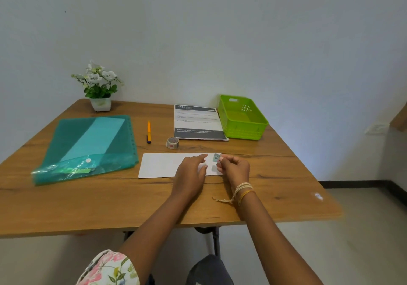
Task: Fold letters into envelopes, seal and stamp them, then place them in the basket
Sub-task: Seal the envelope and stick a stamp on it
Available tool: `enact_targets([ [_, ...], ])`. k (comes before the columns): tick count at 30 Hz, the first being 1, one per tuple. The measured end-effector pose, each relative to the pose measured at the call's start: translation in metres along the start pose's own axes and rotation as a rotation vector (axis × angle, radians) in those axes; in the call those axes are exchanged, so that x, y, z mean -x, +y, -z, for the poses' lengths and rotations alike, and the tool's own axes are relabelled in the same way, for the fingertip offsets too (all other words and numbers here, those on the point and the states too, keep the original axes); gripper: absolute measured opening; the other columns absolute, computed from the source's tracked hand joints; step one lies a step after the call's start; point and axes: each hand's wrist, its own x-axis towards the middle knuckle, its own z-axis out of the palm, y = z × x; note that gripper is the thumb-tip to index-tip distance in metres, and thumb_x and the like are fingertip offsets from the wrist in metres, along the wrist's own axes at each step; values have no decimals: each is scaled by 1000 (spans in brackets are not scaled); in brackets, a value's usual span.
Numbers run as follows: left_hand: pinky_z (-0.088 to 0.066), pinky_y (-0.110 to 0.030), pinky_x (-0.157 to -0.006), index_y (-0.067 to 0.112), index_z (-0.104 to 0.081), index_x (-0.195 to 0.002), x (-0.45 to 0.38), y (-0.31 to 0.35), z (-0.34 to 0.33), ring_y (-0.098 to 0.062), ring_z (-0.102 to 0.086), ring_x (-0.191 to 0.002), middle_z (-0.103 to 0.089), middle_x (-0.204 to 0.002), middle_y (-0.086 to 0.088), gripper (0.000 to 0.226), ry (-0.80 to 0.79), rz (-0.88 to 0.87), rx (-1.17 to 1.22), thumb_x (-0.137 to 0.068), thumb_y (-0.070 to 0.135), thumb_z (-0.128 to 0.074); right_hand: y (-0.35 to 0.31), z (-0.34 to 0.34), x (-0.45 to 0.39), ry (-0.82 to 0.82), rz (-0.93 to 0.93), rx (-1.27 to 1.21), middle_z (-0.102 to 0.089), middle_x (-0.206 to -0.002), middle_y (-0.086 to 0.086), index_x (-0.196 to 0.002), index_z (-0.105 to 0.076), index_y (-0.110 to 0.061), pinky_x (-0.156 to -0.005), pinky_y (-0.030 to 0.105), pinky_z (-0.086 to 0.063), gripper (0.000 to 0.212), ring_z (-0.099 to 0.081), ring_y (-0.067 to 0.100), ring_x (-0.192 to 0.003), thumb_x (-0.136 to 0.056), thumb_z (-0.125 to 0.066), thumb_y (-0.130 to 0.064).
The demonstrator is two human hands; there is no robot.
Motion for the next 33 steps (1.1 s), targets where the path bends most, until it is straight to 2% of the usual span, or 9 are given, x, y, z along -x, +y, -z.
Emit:
enact_targets([
  [3,-33,-35,-108,26,-51,-137,-2,-1,-6,-15,-42,-130,-51,-142,3,42,-61,-136,-244,-95,32,-53,-16,4,-27,2,-37,159,-66,-68,12,-77,-68,-3,-51,19,-54,9,-61,16,-58,-85,-65,2],
  [6,-29,-37,-111,27,-57,-131,-2,-6,-11,-13,-41,-132,-51,-142,3,37,-118,-144,-296,-96,34,-51,-19,2,-43,-24,-156,285,-62,-66,13,-69,-62,-4,-44,20,-53,17,-57,18,-52,-84,-65,4],
  [11,-30,-37,-111,29,-60,-128,-4,-6,-15,-12,-44,-129,-55,-138,5,35,-97,-148,-283,-95,37,-51,-25,-10,-56,-31,-211,431,-59,-64,12,-78,-63,3,-42,20,-51,8,-55,16,-51,-86,-63,2],
  [18,-28,-36,-110,28,-60,-127,-6,-4,-13,-12,-44,-129,-56,-136,6,34,-88,-141,-276,-96,36,-51,-23,-14,-66,-5,-191,561,-61,-63,10,-86,-71,3,-51,24,-55,5,-57,15,-51,-84,-68,-1],
  [23,-28,-36,-111,28,-60,-127,-4,-4,-13,-12,-43,-129,-55,-137,6,34,-102,-132,-278,-96,36,-50,-19,-16,-65,33,-173,629,-65,-69,10,-85,-71,-2,-40,20,-52,7,-58,13,-47,-81,-72,-7],
  [25,-27,-35,-111,28,-59,-128,-3,-3,-12,-12,-43,-130,-55,-138,6,34,-107,-133,-280,-96,36,-50,-15,-16,-66,59,-142,687,-67,-68,8,-81,-72,-4,-50,26,-58,8,-63,15,-51,-79,-73,-12],
  [27,-26,-35,-111,28,-58,-129,-3,-2,-11,-12,-42,-131,-53,-139,5,35,-108,-129,-282,-97,37,-50,-10,-15,-70,78,-83,763,-72,-72,10,-75,-74,-5,-66,35,-61,13,-70,23,-65,-73,-72,-18],
  [28,-26,-35,-112,28,-58,-130,-3,-2,-11,-12,-42,-132,-53,-140,5,35,-109,-128,-283,-97,37,-49,-7,-15,-73,82,-59,794,-73,-73,12,-71,-74,-6,-68,36,-61,13,-71,26,-71,-70,-70,-19],
  [33,-26,-35,-112,27,-58,-130,-2,0,-10,-13,-42,-132,-53,-140,5,35,-116,-120,-269,-97,37,-49,-3,-14,-76,90,-20,820,-73,-75,15,-53,-59,-14,-69,38,-60,20,-70,32,-75,-70,-66,-19],
])
